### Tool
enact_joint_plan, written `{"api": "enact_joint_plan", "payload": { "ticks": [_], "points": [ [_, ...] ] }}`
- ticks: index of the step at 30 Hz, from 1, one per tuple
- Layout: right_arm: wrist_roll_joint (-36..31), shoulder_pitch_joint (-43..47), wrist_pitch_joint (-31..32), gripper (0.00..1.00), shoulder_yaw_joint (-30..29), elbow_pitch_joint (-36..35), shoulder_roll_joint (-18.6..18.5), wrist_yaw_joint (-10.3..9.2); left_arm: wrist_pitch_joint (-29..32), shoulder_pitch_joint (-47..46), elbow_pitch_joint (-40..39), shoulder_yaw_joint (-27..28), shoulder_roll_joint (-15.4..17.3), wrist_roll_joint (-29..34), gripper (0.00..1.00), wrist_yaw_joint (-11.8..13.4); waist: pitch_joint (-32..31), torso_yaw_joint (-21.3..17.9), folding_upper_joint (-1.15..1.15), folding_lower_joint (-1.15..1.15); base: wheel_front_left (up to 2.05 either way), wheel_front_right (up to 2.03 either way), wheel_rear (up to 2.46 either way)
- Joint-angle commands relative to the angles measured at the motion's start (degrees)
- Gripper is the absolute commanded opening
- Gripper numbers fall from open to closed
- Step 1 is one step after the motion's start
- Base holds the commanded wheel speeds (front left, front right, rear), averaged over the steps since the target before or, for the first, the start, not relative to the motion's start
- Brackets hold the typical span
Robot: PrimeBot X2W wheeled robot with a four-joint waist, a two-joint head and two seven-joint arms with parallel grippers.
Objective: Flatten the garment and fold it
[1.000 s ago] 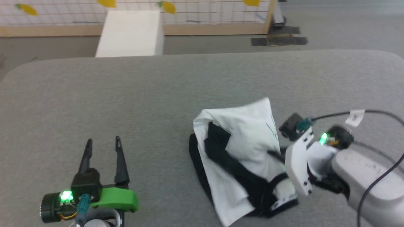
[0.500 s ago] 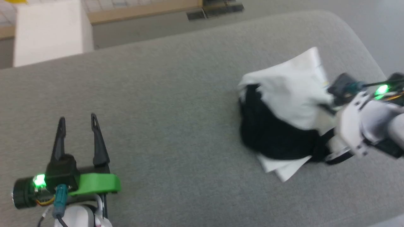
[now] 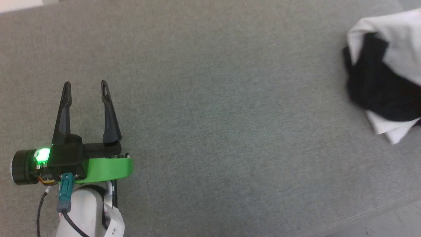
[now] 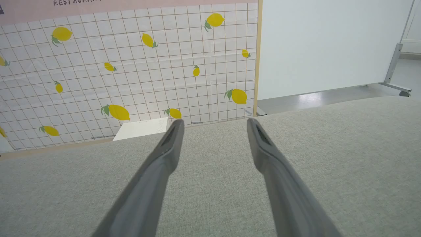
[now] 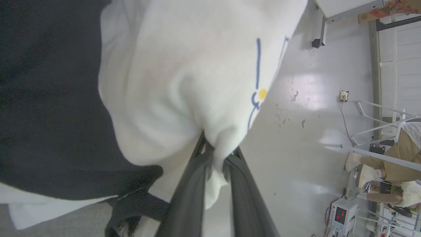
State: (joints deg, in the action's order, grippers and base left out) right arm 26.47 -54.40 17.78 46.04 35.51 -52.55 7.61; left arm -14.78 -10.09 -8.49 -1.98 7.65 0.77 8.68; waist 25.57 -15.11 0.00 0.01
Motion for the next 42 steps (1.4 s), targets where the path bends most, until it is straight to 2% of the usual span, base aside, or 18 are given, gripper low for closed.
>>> {"api": "enact_joint_plan", "payload": {
  "ticks": [1, 6, 8, 9, 14, 18, 24, 28, 31, 37, 42],
  "points": [
    [-0.68, -1.63, -0.82, 0.0, -1.34, 1.66, 0.64, -0.12, -0.22, -0.97, -0.55, -0.18, 0.18, 0.15, 1.0, 0.24, 2.75, 1.66, 0.0, -0.01, 0.0, 0.0, 0.0],
    [-2.44, -2.16, -2.46, 0.0, -4.47, 8.06, 3.4, -0.12, -0.22, -1.49, -0.93, -1.13, 0.0, -0.05, 1.0, 0.66, 2.93, 2.16, 0.0, -0.01, 0.0, 0.0, 0.0],
    [-2.24, -2.05, -3.35, 0.03, -6.31, 10.22, 5.13, -0.12, -0.22, -1.42, -0.63, -1.34, 0.03, -0.21, 1.0, 0.75, 2.24, 2.19, 0.0, -0.01, 0.0, 0.0, 0.0],
    [-2.95, -1.97, -3.92, 1.0, -6.68, 11.05, 5.81, -0.12, -0.22, -1.24, -0.39, -1.38, 0.07, -0.3, 1.0, 0.83, 1.59, 2.12, 0.0, -0.01, 0.0, 0.0, 0.0],
    [-9.1, -3.17, -8.23, 1.0, -9.83, 14.59, 6.29, -0.12, -0.22, 0.25, 0.86, -1.45, -0.12, -0.87, 1.0, 1.31, -3.05, 2.27, 0.0, -0.01, 0.0, 0.0, 0.0],
    [-16.18, -5.04, -16.11, 1.0, -15.82, 15.3, 7.38, -0.12, -0.22, 2.51, 1.72, -1.33, -0.62, -1.41, 1.0, 1.89, -7.55, 2.64, 0.0, -0.01, 0.0, 0.0, 0.0],
    [-23.19, -2.99, -30.09, 1.0, -29.44, 12.12, 14.85, -0.12, -0.22, 6.6, 2.57, -0.27, -0.9, -1.86, 1.0, 2.78, -13.16, 3.87, 0.0, -0.01, 0.0, 0.0, 0.0],
    [-26.85, 1.23, -32.53, 1.0, -38.3, 6.65, 21.51, -0.12, -0.22, 8.53, 2.65, 0.54, -0.83, -1.95, 1.0, 3.13, -15.59, 5.4, 0.0, -0.01, 0.0, 0.0, 0.0],
    [-26.88, 6.21, -32.73, 1.0, -43.35, -2.25, 27.16, -0.12, -0.22, 9.54, 2.72, 0.92, -0.81, -1.94, 1.0, 3.26, -17.03, 6.81, 0.0, -0.01, 0.0, 0.0, 0.0],
    [-24.71, 18.06, -32.76, 1.0, -45.75, -17.95, 35.49, -0.12, -0.22, 11.02, 3.07, 1.19, -0.91, -2.01, 1.0, 3.14, -18.65, 9.42, 0.0, -0.01, 0.0, 0.0, 0.0],
    [-21.3, 25.85, -32.77, 1.0, -45.29, -20.83, 41.29, -0.12, -0.22, 11.38, 3.83, 0.91, -1.16, -2.3, 1.0, 2.49, -19.66, 11.36, 0.0, -0.01, 0.0, 0.0, 0.0]
  ]
}}
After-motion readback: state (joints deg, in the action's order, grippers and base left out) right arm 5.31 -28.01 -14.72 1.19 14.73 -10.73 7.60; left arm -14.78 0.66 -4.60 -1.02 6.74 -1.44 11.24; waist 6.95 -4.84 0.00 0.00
